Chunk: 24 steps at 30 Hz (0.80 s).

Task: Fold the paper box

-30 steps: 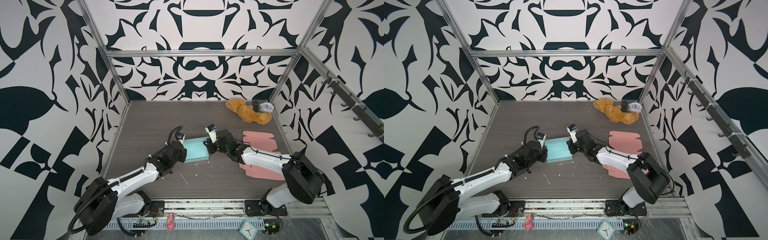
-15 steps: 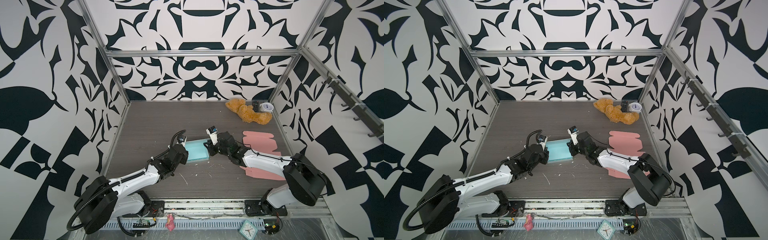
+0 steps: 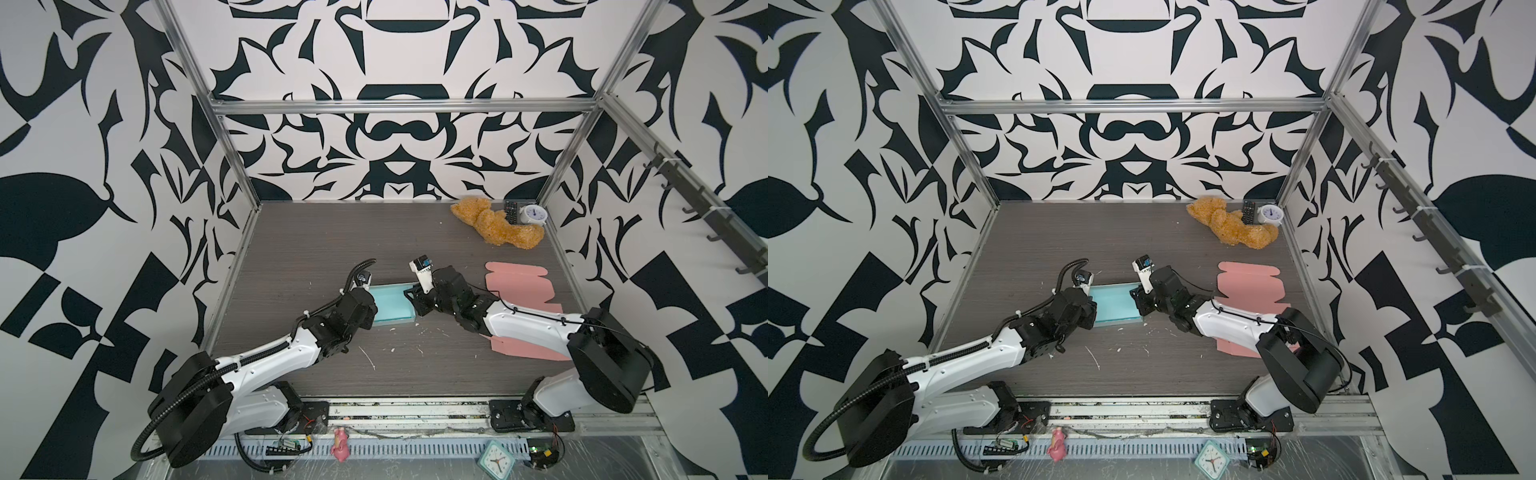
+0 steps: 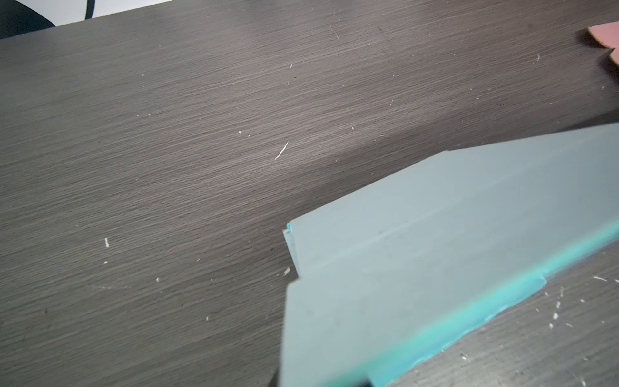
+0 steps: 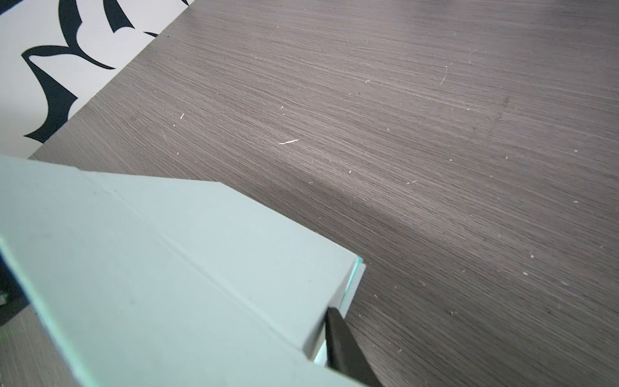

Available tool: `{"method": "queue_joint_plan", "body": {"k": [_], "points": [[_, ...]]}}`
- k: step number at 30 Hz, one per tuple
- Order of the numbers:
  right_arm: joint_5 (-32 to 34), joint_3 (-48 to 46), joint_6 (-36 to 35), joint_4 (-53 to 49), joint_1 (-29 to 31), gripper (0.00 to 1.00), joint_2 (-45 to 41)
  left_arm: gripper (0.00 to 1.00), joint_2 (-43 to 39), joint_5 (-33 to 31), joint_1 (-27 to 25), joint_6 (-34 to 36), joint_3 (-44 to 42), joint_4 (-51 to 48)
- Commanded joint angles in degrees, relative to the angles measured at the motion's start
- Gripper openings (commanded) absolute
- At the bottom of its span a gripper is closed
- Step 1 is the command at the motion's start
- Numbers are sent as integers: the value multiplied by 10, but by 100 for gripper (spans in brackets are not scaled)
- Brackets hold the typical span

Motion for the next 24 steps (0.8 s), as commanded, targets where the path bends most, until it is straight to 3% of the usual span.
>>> {"method": "queue_joint_plan", "body": {"k": [1, 9, 24], "points": [[-19, 14, 0, 1, 14, 33, -16, 9, -8, 21, -7, -6, -11, 32], [-9, -4, -11, 4, 17, 33, -26, 9, -15, 38, -8, 4, -59, 101], [7, -60, -17, 36, 25, 34, -36, 9, -10, 15, -26, -4, -98, 134]]}}
